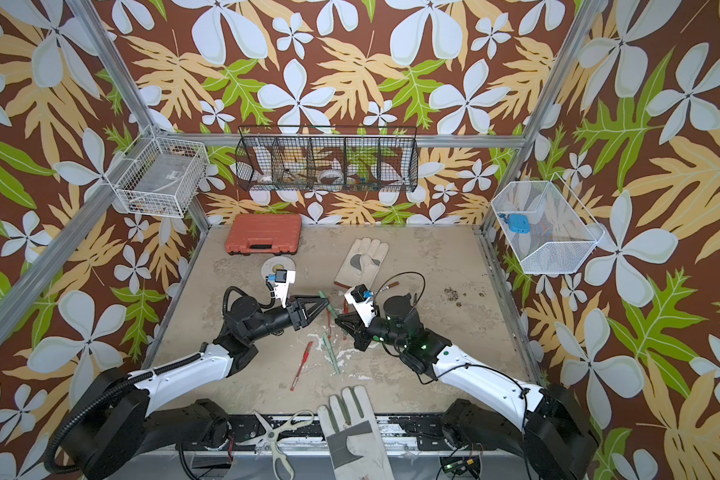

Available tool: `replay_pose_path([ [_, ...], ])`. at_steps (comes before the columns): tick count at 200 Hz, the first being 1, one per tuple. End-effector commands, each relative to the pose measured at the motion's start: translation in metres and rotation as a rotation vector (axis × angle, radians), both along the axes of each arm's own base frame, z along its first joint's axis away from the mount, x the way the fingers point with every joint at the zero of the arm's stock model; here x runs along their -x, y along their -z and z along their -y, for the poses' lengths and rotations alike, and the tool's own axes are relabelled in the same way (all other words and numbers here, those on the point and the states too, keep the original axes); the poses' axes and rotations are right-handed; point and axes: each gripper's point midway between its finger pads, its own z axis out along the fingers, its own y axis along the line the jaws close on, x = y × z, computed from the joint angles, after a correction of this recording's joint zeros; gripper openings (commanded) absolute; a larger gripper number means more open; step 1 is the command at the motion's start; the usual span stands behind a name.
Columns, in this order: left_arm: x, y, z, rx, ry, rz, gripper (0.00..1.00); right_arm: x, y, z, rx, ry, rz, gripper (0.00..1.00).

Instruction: Open the pen caps

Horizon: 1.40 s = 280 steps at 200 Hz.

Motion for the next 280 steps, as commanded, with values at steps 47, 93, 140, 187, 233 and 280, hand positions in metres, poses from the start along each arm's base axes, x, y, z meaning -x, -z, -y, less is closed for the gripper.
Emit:
replay_pose_path([
  [47, 0.002, -0.012, 0.001, 0.027, 0.011, 0.041, 0.39, 0.000, 0.004, -0.011, 0.036, -0.017, 0.014, 0.06],
  [93, 0.002, -0.012, 0.001, 0.026, 0.009, 0.042, 0.23, -0.003, 0.006, -0.010, 0.047, 0.002, 0.013, 0.06],
  [140, 0.003, -0.014, 0.000, 0.031, 0.011, 0.055, 0.07, -0.002, 0.005, -0.010, 0.046, -0.004, 0.010, 0.07],
  [187, 0.010, -0.018, 0.003, 0.033, 0.051, 0.093, 0.00, 0.008, -0.002, -0.013, 0.029, -0.060, 0.014, 0.40],
  [233, 0.021, -0.021, 0.008, 0.039, 0.117, 0.151, 0.00, 0.014, -0.004, -0.014, -0.025, -0.154, -0.059, 0.50],
  [280, 0.028, -0.022, 0.014, 0.048, 0.173, 0.169, 0.00, 0.026, -0.008, -0.014, -0.084, -0.257, -0.107, 0.44],
])
